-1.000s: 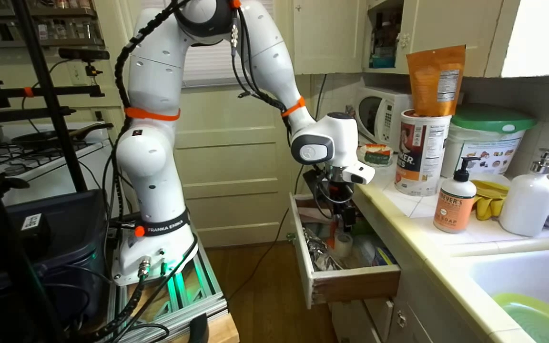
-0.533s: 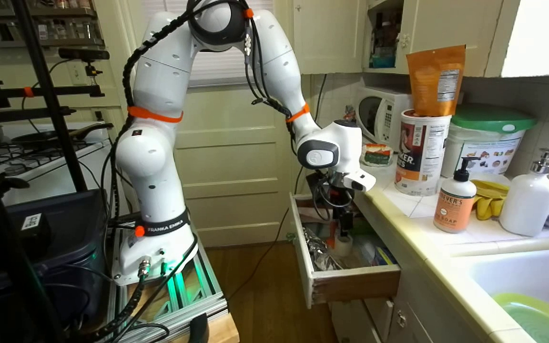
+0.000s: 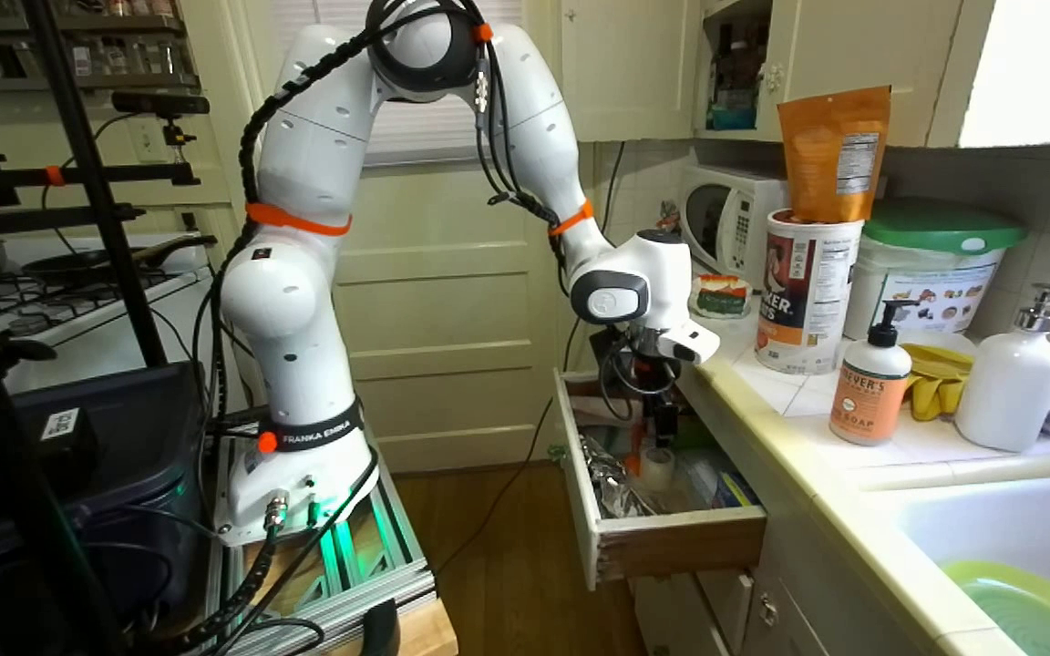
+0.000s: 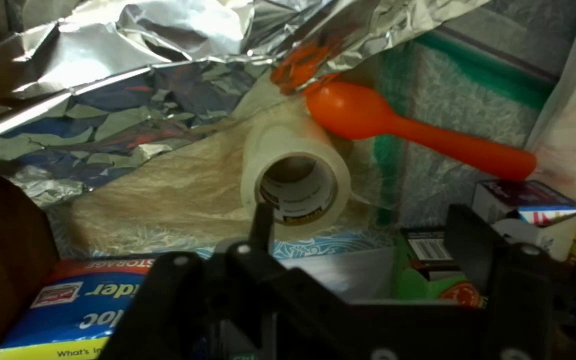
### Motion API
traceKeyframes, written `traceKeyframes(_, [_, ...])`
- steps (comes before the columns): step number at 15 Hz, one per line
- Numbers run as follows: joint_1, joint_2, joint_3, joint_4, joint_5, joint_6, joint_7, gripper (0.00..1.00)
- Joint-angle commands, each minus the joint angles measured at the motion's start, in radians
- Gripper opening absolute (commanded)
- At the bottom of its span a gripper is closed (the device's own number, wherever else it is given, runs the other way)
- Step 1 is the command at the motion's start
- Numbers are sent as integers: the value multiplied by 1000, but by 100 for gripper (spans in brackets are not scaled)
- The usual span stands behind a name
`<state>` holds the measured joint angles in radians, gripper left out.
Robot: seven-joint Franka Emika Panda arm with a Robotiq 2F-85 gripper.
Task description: Remove the tape from the open cabinet drawer and place it on the counter top
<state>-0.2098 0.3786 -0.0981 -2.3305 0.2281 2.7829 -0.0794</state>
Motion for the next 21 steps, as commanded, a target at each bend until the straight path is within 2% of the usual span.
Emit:
traceKeyframes(1, [-14, 36, 19, 18, 9, 15, 18, 88])
traceKeyframes(2, [-15, 40, 23, 19, 12, 8, 20, 75])
traceKeyframes(3, [-11, 44, 22, 19, 8, 8, 26, 77])
traceKeyframes(4, [-10, 49, 24, 19, 7, 7, 30, 71])
traceKeyframes(5, [-9, 53, 25, 19, 5, 11, 33, 55])
traceKeyframes(9, [0, 70, 19, 12, -11, 54, 41, 22])
traceKeyframes(10, [3, 73, 14, 10, -17, 62, 45, 31])
traceKeyframes(14, [17, 71, -2, 3, -41, 66, 58, 35])
traceKeyframes(17, [25, 64, -14, -2, -58, 58, 71, 49])
traceKeyframes(18, [30, 61, -21, -5, -66, 60, 75, 45])
traceKeyframes(21, [41, 52, -40, -11, -92, 65, 91, 45])
